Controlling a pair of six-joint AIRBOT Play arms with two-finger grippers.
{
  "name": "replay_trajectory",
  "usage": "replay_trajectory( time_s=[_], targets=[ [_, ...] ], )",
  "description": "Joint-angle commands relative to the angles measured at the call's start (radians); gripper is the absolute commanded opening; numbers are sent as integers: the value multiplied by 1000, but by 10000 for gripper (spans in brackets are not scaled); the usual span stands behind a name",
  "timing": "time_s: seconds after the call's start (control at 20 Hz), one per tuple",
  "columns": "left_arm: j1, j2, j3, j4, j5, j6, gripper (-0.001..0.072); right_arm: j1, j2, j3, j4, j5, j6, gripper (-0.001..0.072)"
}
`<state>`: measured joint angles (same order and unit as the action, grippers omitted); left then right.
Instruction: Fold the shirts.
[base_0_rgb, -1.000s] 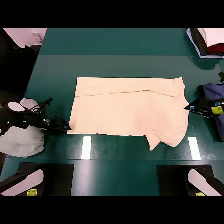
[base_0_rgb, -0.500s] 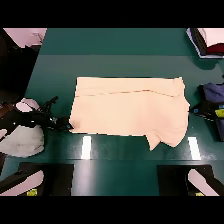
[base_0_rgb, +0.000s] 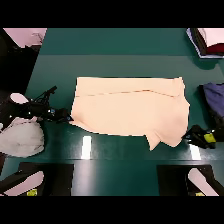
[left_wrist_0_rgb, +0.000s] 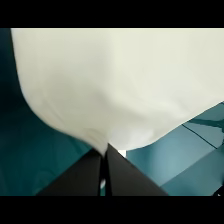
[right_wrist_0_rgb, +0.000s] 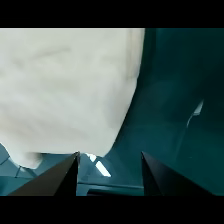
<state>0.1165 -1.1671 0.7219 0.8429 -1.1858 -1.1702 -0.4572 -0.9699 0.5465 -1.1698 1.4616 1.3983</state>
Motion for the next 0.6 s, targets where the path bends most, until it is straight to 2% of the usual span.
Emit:
replay_trajectory(
  time_s=[0.0, 0.2, 0.25, 0.4, 0.55],
  targets=[
    [-1, 1, 11, -7, -1, 0, 22, -14, 1, -116, 105, -93, -14, 451],
    [-1, 1, 11, -9, -1, 0, 22, -10, 1, -148, 132, -131, -19, 444],
    [-1, 1, 11, -11, -2, 0, 22, -8, 1, -153, 130, -130, -27, 393],
    [0, 1, 11, -11, -24, 0, 21, -8, 14, -153, 151, -98, -80, 17],
    [0, 22, 11, 35, -79, -2, 20, -8, 105, -119, 115, -26, -88, 15]
  ],
)
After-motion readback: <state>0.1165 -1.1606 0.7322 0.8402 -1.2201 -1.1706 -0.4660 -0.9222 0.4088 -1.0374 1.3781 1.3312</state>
